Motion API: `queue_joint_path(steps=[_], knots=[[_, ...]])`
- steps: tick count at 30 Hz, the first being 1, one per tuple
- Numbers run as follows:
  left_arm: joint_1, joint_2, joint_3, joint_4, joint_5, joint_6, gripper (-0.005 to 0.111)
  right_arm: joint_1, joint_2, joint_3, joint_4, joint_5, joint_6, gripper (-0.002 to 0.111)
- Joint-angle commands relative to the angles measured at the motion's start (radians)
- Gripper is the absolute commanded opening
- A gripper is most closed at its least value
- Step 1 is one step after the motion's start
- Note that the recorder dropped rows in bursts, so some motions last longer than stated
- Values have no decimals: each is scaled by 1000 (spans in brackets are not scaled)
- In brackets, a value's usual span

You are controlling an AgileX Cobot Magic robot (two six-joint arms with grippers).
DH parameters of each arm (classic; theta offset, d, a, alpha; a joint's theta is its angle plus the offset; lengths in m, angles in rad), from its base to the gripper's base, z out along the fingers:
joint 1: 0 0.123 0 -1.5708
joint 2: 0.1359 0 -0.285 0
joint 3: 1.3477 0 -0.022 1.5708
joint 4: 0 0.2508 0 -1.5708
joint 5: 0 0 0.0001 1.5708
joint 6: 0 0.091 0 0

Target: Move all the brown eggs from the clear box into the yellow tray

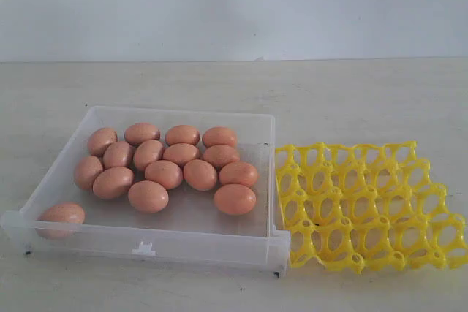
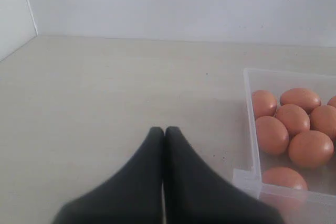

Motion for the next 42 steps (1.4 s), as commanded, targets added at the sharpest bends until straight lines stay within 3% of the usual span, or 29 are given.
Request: queue_joint_path(steps=[1,27,38,42], knots=[[0,-1,3,4,-3,0,-4,-3,-5,0,-24,-8,-10,0],[0,-1,3,4,-3,0,-4,-3,-5,0,-24,-53,-8,0],[0,-1,3,4,-3,0,-4,-3,-5,0,409,-522,216,0],[0,-1,3,4,-3,0,-4,-3,-5,0,548,-655,213,0]])
